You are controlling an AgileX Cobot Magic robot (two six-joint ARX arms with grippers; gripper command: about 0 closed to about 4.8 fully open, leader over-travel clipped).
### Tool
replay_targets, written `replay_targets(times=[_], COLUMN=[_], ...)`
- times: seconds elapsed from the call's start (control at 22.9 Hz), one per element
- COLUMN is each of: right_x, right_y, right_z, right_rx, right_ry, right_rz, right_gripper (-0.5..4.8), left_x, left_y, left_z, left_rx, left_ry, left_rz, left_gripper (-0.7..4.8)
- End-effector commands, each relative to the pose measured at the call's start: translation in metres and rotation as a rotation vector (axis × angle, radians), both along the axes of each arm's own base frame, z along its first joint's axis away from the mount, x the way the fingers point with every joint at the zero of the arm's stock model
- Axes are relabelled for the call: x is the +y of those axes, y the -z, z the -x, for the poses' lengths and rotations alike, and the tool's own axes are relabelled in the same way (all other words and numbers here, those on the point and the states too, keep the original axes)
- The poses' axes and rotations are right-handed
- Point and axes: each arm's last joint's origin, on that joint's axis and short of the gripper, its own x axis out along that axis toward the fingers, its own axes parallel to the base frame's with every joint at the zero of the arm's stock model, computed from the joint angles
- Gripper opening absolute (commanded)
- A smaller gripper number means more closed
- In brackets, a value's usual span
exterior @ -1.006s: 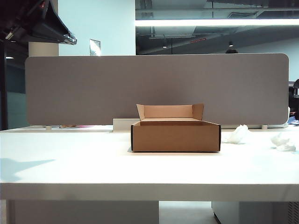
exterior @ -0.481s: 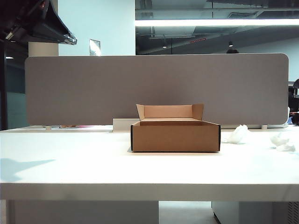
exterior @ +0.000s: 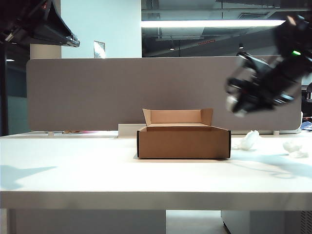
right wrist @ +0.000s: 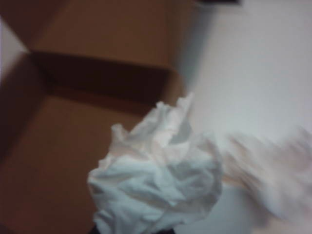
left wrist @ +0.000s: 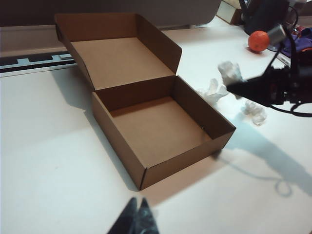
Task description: Pick up all the paper balls on the table and put them in the paper box.
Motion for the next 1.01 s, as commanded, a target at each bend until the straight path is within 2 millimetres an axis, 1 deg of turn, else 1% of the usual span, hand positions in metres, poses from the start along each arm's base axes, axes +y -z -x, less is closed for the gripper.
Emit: replay_targets(times=[0.04,0.17,0.26,0.31,0.44,0.52,0.57,0.74,0.79,0.92,0.96,1.01], right_x=[0.025,0.046,0.058,0.062,0.072,0.076,0.076,0.075,0.075,0.07,0.062,0.058], right_y=[-0.019,-0.024,-0.022,-0.019,-0.012,-0.009,-0.008,-0.01,-0.012,-0.028,-0.036,-0.039], right_z=[-0.003,-0.006,-0.01,-0.012,-0.015,-0.015,-0.014,-0.012,-0.011,-0.005,-0.004,-0.003], right_rx=[-0.079,-0.109,-0.103,-0.095,-0.061,-0.036,-0.021,-0.007,-0.004,-0.032,-0.055,-0.062], right_ry=[-0.005,-0.043,-0.081,-0.09,-0.117,-0.126,-0.128,-0.127,-0.127,-0.108,-0.039,-0.002], right_rz=[0.017,0.014,0.007,0.008,0.01,0.015,0.019,0.019,0.021,0.041,0.087,0.114], right_gripper=[0.8,0.81,0.86,0.97,1.82,2.53,3.13,4.52,4.75,4.79,4.79,4.79], left_x=[0.0,0.0,0.0,0.0,0.0,0.0,0.0,0.0,0.0,0.0,0.0,0.0], left_y=[-0.003,-0.003,-0.003,-0.003,-0.003,-0.003,-0.002,-0.002,-0.002,-0.002,-0.001,-0.001], left_z=[-0.001,-0.001,-0.001,-0.001,0.0,0.0,0.0,0.0,0.0,0.0,0.0,0.0], left_rx=[-0.019,-0.019,-0.019,-0.018,-0.017,-0.014,-0.011,-0.009,-0.009,-0.006,-0.002,0.001], left_ry=[0.0,0.0,0.001,0.0,0.001,0.001,0.001,0.0,0.0,0.0,0.0,0.0], left_rz=[0.001,0.001,0.001,0.001,0.001,0.0,-0.001,-0.001,-0.001,-0.002,-0.003,-0.004], left_gripper=[-0.06,-0.05,-0.05,-0.05,-0.05,-0.05,-0.05,-0.05,-0.05,-0.05,-0.05,-0.05])
